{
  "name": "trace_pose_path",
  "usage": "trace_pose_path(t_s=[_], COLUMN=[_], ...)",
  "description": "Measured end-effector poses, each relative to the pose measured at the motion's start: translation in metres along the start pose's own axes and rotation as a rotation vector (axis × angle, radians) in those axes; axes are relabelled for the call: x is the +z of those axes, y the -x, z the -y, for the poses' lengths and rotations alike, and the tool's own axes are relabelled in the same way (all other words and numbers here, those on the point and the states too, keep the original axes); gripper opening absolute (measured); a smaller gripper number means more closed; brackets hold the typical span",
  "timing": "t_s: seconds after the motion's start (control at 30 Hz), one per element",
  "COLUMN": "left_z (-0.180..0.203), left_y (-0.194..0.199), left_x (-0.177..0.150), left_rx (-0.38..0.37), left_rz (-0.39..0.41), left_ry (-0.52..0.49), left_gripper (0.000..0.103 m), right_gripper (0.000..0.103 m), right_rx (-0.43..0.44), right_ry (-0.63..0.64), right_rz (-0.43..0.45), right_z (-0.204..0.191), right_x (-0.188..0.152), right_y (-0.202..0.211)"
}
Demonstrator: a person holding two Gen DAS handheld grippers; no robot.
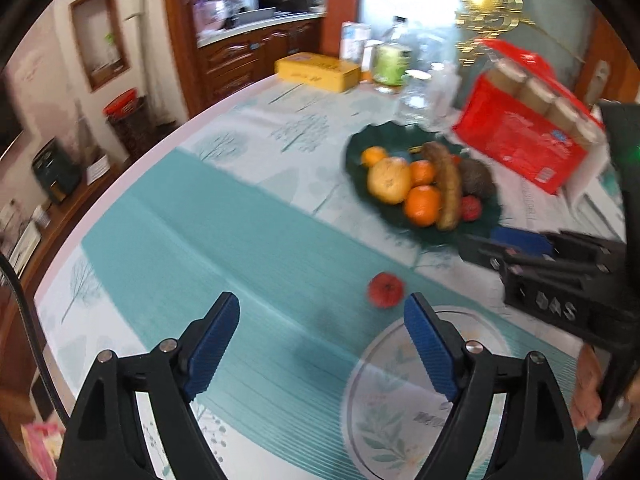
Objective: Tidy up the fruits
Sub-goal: 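Withdraw both tools toward the small red apple on the cloth, then grasp the small red apple with the right tool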
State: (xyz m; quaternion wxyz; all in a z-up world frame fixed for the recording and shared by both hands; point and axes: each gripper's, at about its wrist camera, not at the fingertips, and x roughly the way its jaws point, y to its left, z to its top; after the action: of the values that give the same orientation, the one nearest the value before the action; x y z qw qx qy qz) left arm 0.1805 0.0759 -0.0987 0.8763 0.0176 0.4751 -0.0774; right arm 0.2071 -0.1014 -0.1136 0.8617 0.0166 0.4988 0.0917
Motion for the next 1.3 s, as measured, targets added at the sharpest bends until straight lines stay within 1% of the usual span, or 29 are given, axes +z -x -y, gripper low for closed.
trace_pose_path(t_s=[0.07, 0.17, 0.3, 0.43, 0.53, 0.8, 0.83, 0.87, 1.07, 1.17, 1.3], left_z=[-0.008, -0.021, -0.032, -0.040, -0.043, -0.042, -0.042, -0.041, -0.035, -0.029, -0.021], left_y=[-0.010, -0.023, -0.036, -0.048, -0.056, -0.066, -0.067, -0.067, -0.067, -0.065, -0.061], left_x=[-0.006, -0.011, -0.015, -0.019, -0.020, -0.017, -0.017, -0.016, -0.016, -0.014, -0.005], left_rx=[0.035, 0.063, 0.083, 0.078, 0.071, 0.076, 0.073, 0.071, 0.077, 0.070, 0.054], left_rz=[-0.016, -0.036, -0.054, -0.071, -0.088, -0.092, -0.095, -0.096, -0.096, -0.101, -0.105], left_ry=[0.033, 0.071, 0.104, 0.129, 0.140, 0.135, 0.139, 0.142, 0.126, 0.118, 0.109], left_gripper=[0.083, 0.083, 0.083, 0.083, 0.083, 0.083, 0.083, 0.083, 0.083, 0.083, 0.083], right_gripper=[0.047, 0.047, 0.047, 0.047, 0.047, 0.047, 0.043, 0.034, 0.033, 0.033, 0.033], right_rx=[0.002, 0.009, 0.023, 0.034, 0.025, 0.017, 0.017, 0.024, 0.018, 0.026, 0.020], right_ry=[0.011, 0.022, 0.032, 0.041, 0.050, 0.042, 0.041, 0.041, 0.048, 0.030, 0.019], right_rz=[-0.015, -0.049, -0.085, -0.103, -0.109, -0.083, -0.086, -0.090, -0.080, -0.072, -0.036], right_z=[-0.006, -0.014, -0.024, -0.032, -0.037, -0.040, -0.040, -0.039, -0.036, -0.029, -0.019], right_x=[-0.007, -0.015, -0.021, -0.022, -0.021, -0.017, -0.017, -0.018, -0.022, -0.022, -0.014], right_y=[-0.009, -0.024, -0.043, -0.056, -0.065, -0.080, -0.082, -0.083, -0.080, -0.072, -0.054])
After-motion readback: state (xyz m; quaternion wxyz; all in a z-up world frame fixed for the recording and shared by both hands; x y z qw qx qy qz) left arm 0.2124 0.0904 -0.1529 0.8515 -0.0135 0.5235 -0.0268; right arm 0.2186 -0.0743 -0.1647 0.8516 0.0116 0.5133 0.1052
